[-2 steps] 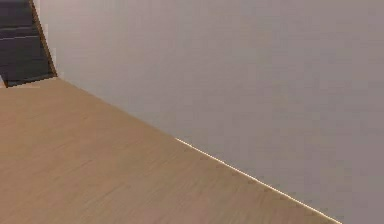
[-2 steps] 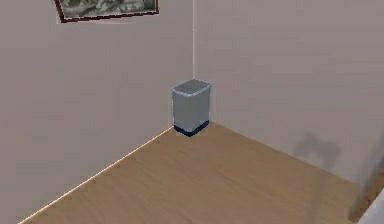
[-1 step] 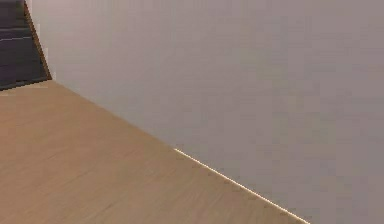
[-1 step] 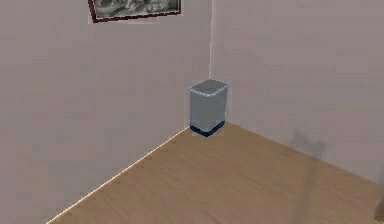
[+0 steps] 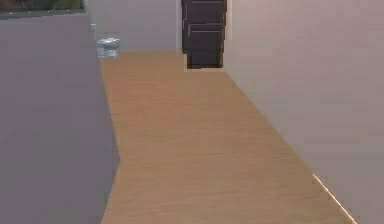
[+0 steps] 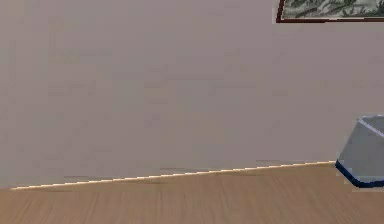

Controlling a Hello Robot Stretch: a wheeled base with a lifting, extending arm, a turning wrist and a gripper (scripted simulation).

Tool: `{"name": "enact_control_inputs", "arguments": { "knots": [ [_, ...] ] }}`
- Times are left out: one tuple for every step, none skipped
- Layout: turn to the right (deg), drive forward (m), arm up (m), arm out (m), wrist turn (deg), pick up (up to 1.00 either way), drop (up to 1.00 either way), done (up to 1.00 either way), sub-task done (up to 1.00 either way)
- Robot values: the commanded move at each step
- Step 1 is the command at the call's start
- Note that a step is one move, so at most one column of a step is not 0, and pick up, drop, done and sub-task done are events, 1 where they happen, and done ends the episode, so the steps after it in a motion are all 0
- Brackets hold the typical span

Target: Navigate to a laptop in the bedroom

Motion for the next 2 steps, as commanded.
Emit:
{"name": "enact_control_inputs", "arguments": {
  "knots": [
    [-6.0,0.00,0.00,0.00,0.0,0.00,0.00,0.00,0.00],
    [0.0,1.00,0.00,0.00,0.0,0.00,0.00,0.00,0.00]
  ]
}}
